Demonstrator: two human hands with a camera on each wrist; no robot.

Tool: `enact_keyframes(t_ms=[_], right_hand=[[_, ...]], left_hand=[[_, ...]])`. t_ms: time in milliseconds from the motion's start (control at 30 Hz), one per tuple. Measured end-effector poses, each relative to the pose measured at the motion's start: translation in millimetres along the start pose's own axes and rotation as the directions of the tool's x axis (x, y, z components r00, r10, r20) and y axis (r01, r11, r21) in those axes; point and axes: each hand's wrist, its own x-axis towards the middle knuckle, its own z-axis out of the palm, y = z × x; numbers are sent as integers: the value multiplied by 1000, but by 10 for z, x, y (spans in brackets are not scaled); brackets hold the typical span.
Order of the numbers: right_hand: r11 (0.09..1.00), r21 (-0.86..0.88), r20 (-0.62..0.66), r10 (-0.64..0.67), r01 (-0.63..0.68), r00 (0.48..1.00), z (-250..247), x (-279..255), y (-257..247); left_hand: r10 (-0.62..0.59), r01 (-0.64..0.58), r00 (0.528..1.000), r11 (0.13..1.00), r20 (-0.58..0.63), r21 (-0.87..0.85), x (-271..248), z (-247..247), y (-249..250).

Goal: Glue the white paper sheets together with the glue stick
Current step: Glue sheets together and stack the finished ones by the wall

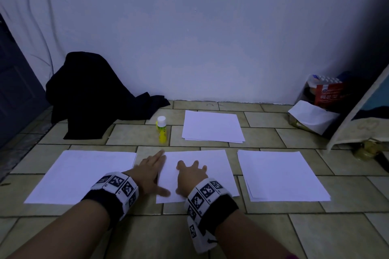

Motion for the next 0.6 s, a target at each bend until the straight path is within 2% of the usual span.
enact_keyframes(t_ms=[100, 200, 300, 367, 467, 600], right_hand=[[996, -78, 19, 42, -40, 999, -25, 2, -84], [996, -57, -10, 73, -73, 997, -58, 150, -170], [985, -58, 4, -164, 164, 986, 6, 279, -111], [966, -101, 25, -238, 239, 971, 62, 325, 10], [972, -135, 44, -186, 190, 982, 10, 383, 304], [982, -177, 85, -55, 69, 995, -286, 306, 812]], left_hand=[[-39, 34, 998, 995, 47, 89, 15, -25, 59], [-27, 20, 999, 987, 41, 156, 37, -31, 75], [-27, 21, 999, 984, 33, 175, 54, -16, 73], [-28, 22, 999, 986, 34, 167, 60, -9, 67], [-18, 10, 998, 989, 52, 151, 50, -8, 47], [-12, 4, 999, 984, 40, 180, 17, -14, 60]])
